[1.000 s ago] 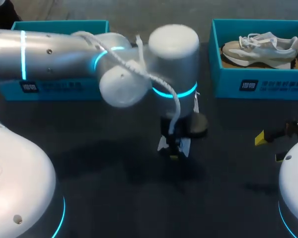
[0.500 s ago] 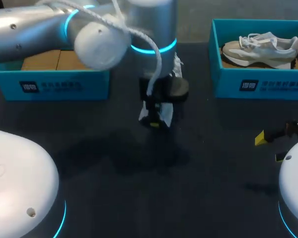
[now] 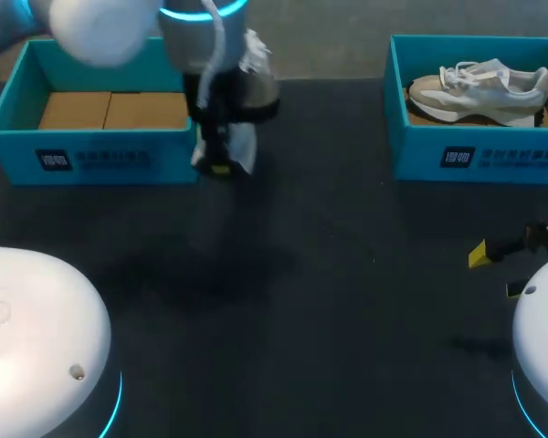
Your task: Take the shoe out of the shoebox, open the shoe tongue, remove and reinsert the insole, then place the shoe into the shoebox
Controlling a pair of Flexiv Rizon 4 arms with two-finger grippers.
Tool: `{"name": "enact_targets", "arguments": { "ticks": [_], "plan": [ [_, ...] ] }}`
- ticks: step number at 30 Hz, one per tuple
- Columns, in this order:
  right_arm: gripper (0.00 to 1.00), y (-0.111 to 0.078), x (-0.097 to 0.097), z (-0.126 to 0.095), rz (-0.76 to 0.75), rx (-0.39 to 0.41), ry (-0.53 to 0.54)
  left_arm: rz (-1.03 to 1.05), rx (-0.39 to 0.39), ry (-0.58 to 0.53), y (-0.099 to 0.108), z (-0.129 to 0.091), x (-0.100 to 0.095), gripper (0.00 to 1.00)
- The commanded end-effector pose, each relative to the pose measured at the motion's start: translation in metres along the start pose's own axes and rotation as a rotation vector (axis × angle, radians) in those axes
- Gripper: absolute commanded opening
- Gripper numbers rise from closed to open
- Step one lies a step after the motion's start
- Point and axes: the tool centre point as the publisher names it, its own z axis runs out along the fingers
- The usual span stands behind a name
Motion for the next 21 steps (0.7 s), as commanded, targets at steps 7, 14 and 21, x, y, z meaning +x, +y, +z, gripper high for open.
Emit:
{"name": "enact_targets", "arguments": {
  "ticks": [7, 14, 21],
  "plan": [
    [1.0, -0.001, 0.001, 0.0, 0.001, -0.001, -0.003, -0.079, 0.041, -0.011, 0.153, -0.021, -0.039, 0.0],
    [1.0, -0.001, 0.001, 0.0, 0.001, -0.001, -0.003, -0.154, 0.032, -0.013, 0.214, -0.024, -0.077, 0.0],
    [1.0, -0.001, 0.001, 0.0, 0.001, -0.001, -0.003, -0.142, 0.026, -0.014, 0.243, -0.029, -0.098, 0.0]
  ]
}}
